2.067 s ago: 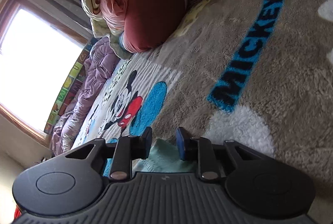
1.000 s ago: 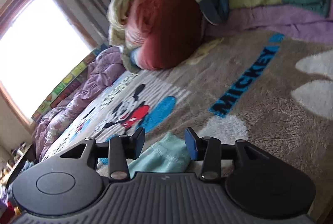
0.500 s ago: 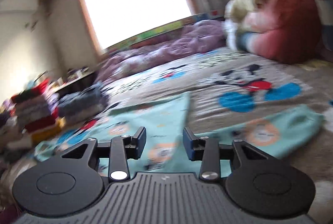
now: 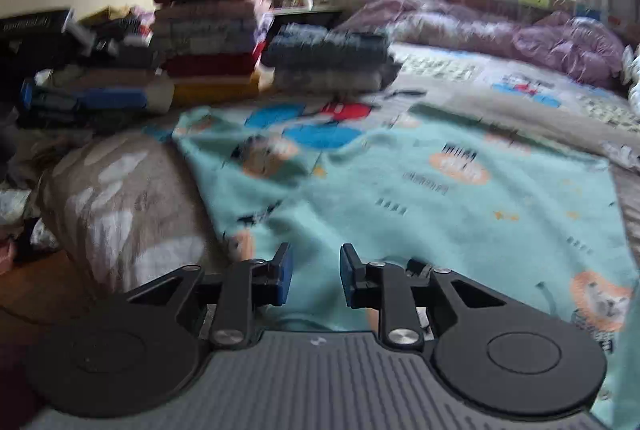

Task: Fold clothes

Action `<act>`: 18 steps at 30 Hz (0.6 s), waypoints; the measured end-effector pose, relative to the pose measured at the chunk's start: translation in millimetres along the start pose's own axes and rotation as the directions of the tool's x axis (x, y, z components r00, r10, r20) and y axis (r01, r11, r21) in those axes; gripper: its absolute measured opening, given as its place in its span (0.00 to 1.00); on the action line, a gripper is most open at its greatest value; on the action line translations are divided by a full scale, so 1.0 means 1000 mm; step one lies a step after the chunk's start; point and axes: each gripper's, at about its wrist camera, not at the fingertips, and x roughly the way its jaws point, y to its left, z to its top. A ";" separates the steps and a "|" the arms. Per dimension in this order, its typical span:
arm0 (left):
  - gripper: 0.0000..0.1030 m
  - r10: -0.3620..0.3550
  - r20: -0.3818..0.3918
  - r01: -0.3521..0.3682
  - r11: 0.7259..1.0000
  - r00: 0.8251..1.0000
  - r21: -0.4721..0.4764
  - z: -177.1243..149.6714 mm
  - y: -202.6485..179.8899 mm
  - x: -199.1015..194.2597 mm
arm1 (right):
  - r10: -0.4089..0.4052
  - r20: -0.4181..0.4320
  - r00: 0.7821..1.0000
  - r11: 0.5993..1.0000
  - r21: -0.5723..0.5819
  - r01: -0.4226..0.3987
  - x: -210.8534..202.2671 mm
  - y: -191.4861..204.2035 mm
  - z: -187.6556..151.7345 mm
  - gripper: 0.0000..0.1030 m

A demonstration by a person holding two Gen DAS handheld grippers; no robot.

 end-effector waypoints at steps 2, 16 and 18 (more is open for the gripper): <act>0.49 -0.023 -0.038 0.024 1.000 0.999 0.013 -0.004 -0.003 0.020 | 0.037 -0.061 0.997 0.998 -0.049 -0.040 0.007 0.007 -0.004 0.25; 0.49 -0.043 -0.079 0.033 0.992 0.996 -0.119 -0.008 0.047 0.061 | 0.090 -0.092 0.992 0.994 -0.051 -0.095 0.030 0.011 0.024 0.26; 0.49 -0.055 -0.073 0.046 0.992 0.996 -0.121 -0.009 0.050 0.060 | 0.087 -0.076 0.993 0.995 -0.044 -0.090 0.019 0.008 0.031 0.26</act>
